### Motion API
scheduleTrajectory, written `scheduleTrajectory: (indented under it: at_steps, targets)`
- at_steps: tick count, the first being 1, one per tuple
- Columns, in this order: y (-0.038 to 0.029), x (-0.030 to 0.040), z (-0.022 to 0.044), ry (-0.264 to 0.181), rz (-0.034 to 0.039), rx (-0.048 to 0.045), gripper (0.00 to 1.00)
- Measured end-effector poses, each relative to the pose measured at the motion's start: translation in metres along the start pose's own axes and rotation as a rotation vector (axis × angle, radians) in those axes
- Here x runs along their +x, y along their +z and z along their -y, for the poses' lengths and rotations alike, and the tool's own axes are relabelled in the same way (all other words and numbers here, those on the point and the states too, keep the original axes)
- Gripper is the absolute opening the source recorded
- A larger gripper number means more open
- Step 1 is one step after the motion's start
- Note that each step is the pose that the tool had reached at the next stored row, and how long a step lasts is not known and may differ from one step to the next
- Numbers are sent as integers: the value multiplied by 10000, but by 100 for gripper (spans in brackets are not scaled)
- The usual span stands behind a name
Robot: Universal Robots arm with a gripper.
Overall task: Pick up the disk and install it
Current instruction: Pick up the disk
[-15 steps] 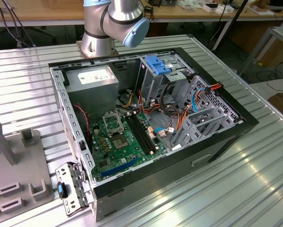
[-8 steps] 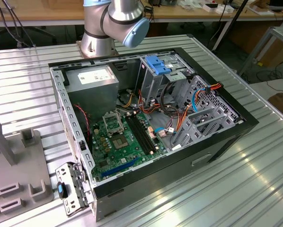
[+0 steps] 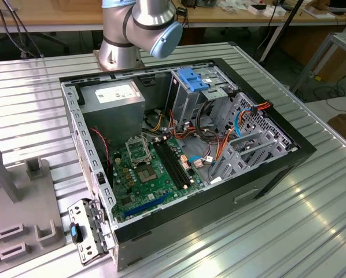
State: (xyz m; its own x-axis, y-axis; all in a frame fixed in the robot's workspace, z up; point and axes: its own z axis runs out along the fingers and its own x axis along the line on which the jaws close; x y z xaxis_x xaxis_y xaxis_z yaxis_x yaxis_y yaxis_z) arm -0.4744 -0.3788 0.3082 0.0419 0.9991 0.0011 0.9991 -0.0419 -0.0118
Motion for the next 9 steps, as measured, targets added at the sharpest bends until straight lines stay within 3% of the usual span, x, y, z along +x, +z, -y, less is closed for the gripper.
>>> scheduleTrajectory:
  at_steps: [9]
  targets:
    - [1,0,0,-149,2,0,37]
